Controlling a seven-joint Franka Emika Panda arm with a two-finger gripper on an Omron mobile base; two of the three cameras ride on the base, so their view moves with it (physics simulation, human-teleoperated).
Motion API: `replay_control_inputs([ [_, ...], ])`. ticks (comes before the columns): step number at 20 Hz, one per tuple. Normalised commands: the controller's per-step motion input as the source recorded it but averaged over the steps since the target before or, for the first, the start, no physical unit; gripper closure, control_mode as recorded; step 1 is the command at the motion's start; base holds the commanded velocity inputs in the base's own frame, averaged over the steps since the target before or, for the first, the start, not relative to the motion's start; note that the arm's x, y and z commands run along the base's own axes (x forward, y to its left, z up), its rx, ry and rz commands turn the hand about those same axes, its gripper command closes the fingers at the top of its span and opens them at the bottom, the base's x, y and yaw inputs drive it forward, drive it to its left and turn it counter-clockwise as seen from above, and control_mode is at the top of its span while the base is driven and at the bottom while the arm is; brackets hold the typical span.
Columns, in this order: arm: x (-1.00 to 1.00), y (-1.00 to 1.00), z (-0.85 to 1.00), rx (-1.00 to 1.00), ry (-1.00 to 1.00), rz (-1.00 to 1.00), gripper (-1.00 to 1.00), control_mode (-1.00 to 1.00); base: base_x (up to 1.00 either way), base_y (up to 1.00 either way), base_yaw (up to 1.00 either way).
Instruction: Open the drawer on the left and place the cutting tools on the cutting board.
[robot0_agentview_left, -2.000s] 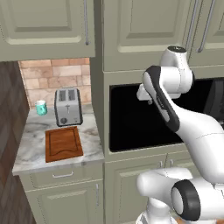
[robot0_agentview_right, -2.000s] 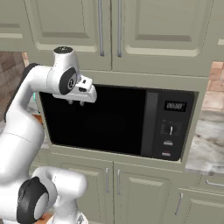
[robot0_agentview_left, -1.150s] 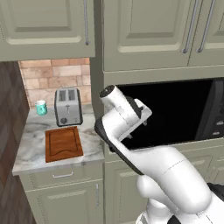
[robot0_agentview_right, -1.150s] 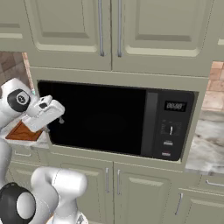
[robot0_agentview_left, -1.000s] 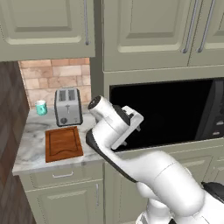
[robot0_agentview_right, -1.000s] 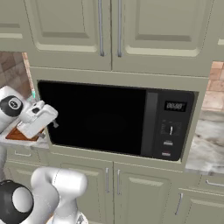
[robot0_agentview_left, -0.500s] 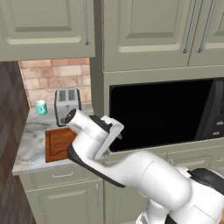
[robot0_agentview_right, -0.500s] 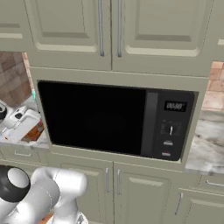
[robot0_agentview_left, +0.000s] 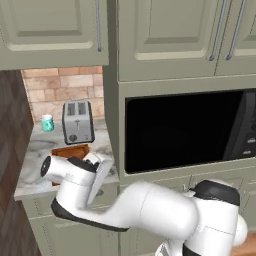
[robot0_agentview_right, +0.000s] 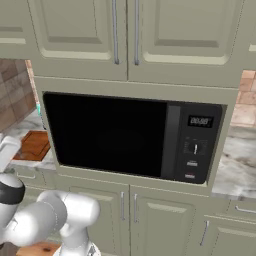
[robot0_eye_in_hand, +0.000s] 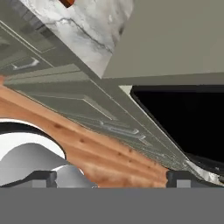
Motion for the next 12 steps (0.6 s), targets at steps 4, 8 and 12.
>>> replay_control_inputs([
  [4, -0.25, 0.49, -0.45, -0.09, -0.11, 0.15, -1.00, -1.00, 0.00, 0.00, 0.00],
  [8, -0.31, 0.29, -0.47, -0.07, -0.18, 0.17, -1.00, -1.00, 0.00, 0.00, 0.00],
  [12, -0.23, 0.14, -0.46, -0.03, -0.21, 0.18, -1.00, -1.00, 0.00, 0.00, 0.00],
])
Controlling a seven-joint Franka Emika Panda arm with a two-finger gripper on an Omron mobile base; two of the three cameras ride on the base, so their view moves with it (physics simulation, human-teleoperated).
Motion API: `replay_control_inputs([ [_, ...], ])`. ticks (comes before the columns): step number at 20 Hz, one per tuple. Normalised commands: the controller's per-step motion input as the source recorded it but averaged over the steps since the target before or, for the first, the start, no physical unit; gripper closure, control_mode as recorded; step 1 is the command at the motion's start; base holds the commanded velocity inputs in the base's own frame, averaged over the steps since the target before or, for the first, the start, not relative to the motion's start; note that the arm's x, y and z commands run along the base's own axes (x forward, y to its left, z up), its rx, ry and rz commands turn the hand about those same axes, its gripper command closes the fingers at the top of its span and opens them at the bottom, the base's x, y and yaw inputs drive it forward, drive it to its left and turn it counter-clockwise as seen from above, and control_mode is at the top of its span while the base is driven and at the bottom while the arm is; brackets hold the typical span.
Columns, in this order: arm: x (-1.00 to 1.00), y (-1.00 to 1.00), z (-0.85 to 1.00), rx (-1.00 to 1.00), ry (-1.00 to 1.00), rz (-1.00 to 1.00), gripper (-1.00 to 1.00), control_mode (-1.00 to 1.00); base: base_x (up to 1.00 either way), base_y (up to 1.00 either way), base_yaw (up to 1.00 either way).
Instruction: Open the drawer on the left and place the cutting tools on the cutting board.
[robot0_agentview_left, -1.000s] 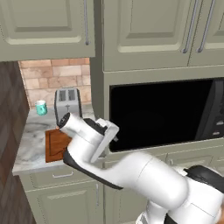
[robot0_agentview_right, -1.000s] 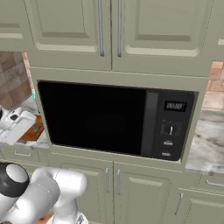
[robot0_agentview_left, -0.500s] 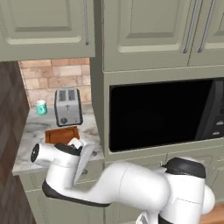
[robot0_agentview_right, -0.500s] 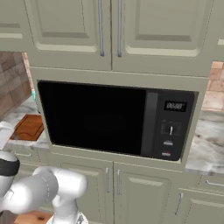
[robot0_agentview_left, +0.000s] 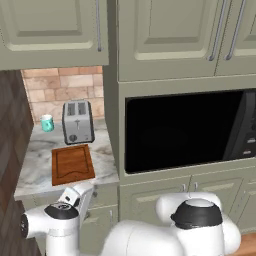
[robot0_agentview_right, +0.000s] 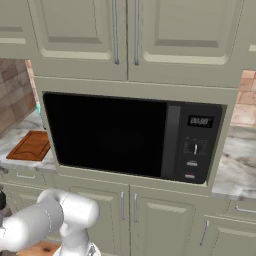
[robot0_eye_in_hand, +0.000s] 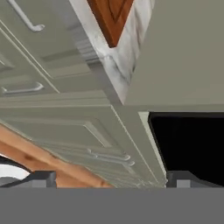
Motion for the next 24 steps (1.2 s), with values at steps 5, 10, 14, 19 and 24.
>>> replay_control_inputs([
  [5, -0.01, 0.01, -0.45, 0.00, -0.18, 0.22, -1.00, -1.00, 0.00, 0.00, 0.00],
  [10, 0.08, 0.00, -0.41, 0.00, -0.18, 0.25, -1.00, -1.00, 0.00, 0.00, 0.00],
  [14, 0.01, 0.02, -0.35, 0.00, -0.19, 0.24, -1.00, -1.00, 0.00, 0.00, 0.00],
  [19, 0.17, 0.00, -0.23, 0.00, -0.15, 0.19, -1.00, -1.00, 0.00, 0.00, 0.00],
  [24, 0.42, 0.00, -0.24, 0.00, -0.05, 0.14, -1.00, -1.00, 0.00, 0.00, 0.00],
])
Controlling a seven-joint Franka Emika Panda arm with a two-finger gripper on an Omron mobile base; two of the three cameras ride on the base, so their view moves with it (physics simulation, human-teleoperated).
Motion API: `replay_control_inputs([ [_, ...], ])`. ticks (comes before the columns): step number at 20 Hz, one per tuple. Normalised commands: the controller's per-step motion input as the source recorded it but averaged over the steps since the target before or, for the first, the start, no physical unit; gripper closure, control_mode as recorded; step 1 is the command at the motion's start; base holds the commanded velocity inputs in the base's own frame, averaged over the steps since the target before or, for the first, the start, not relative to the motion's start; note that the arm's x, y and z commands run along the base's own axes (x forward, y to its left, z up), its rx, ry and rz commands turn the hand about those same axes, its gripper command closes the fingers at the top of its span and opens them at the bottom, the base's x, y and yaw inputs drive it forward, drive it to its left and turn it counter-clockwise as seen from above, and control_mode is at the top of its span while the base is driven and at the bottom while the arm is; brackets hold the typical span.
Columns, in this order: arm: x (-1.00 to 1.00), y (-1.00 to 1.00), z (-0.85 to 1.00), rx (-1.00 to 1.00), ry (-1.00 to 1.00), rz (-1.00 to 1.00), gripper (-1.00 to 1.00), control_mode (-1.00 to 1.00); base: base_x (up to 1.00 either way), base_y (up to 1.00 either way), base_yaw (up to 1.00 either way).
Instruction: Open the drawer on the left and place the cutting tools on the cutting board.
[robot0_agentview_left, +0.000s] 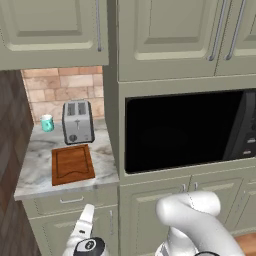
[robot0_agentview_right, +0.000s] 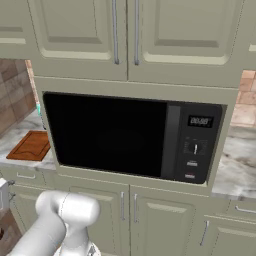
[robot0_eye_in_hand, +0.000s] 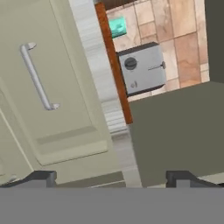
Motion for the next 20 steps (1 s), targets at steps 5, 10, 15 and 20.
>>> replay_control_inputs([
  [5, 0.40, 0.04, -0.31, 0.00, -0.04, 0.11, -1.00, -1.00, 0.00, 0.00, 0.00],
  [10, 0.25, 0.14, -0.28, 0.00, -0.05, 0.07, -1.00, -1.00, 0.00, 0.00, 0.00],
  [15, 0.17, 0.22, -0.25, 0.00, -0.06, 0.05, -1.00, -1.00, 0.00, 0.00, 0.00],
  [20, 0.21, 0.27, -0.21, 0.00, -0.07, 0.02, -1.00, -1.00, 0.00, 0.00, 0.00],
])
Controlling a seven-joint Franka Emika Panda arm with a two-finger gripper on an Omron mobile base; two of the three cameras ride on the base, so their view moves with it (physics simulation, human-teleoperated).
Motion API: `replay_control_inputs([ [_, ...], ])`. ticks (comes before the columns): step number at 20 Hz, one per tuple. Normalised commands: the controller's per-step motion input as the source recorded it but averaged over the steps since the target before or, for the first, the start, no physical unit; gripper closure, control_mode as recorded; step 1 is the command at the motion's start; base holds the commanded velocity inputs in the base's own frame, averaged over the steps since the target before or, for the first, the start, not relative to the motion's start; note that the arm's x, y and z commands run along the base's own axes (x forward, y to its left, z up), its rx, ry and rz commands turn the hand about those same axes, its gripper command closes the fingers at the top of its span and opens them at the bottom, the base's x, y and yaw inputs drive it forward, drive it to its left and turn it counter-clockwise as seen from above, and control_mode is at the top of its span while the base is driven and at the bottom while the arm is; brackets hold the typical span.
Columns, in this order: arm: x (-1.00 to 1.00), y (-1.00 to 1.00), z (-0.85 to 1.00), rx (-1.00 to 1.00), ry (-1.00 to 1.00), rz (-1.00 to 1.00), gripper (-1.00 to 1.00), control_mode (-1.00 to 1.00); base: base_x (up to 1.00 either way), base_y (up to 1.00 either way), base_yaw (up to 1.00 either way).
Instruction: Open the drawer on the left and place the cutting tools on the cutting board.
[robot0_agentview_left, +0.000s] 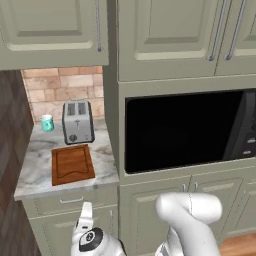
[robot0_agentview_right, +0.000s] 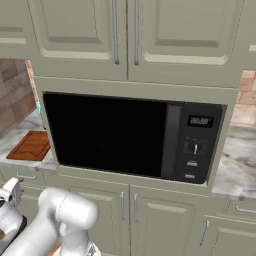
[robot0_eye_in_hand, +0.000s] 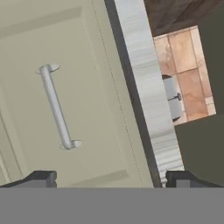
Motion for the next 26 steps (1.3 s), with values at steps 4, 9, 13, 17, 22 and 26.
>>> replay_control_inputs([
  [4, 0.26, 0.27, -0.19, -0.01, -0.03, 0.00, -1.00, -1.00, 0.00, 0.00, 0.00],
  [9, 0.25, 0.26, -0.21, -0.02, -0.04, 0.00, -1.00, -1.00, 0.00, 0.00, 0.00],
  [13, 0.23, 0.28, -0.23, -0.02, -0.05, 0.00, -1.00, -1.00, 0.00, 0.00, 0.00],
  [17, 0.19, 0.21, -0.23, -0.02, -0.06, 0.00, -1.00, -1.00, 0.00, 0.00, 0.00],
  [22, 0.22, 0.19, -0.20, -0.02, -0.06, 0.00, -1.00, -1.00, 0.00, 0.00, 0.00],
  [26, 0.21, 0.15, -0.15, 0.00, -0.04, 0.00, -1.00, -1.00, 0.00, 0.00, 0.00],
])
